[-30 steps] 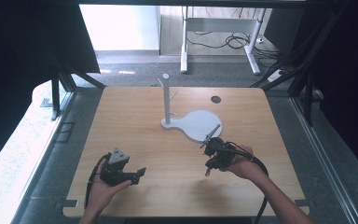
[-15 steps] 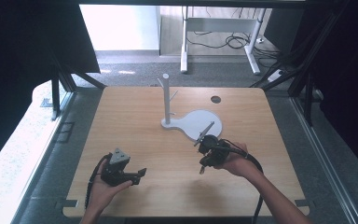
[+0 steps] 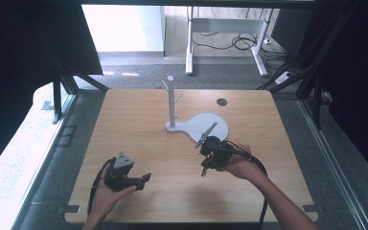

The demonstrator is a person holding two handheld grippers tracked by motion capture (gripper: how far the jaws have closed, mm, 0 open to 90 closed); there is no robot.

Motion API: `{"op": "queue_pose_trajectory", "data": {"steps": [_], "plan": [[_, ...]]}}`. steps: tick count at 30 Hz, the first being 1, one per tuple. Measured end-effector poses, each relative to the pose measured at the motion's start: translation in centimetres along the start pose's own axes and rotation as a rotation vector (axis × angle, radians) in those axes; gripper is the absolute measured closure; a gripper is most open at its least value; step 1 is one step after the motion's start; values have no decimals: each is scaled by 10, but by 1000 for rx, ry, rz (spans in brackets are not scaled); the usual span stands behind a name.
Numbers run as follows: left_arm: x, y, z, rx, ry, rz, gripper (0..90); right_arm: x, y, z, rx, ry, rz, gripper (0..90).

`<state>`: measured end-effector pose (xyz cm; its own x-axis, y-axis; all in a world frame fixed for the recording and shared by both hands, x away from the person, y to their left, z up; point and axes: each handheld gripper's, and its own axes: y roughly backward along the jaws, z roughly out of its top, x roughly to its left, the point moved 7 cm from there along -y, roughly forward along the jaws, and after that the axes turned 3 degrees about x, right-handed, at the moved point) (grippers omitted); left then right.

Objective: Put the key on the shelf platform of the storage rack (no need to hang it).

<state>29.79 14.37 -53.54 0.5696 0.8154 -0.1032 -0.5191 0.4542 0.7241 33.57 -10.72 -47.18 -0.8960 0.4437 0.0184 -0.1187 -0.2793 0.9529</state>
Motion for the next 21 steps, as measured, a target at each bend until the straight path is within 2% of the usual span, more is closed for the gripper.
{"op": "queue_pose_trajectory", "data": {"steps": [21], "plan": [[-3,-4,-2,21,-12,-5,204,4,5,11,-9,26,-6,888]]}}
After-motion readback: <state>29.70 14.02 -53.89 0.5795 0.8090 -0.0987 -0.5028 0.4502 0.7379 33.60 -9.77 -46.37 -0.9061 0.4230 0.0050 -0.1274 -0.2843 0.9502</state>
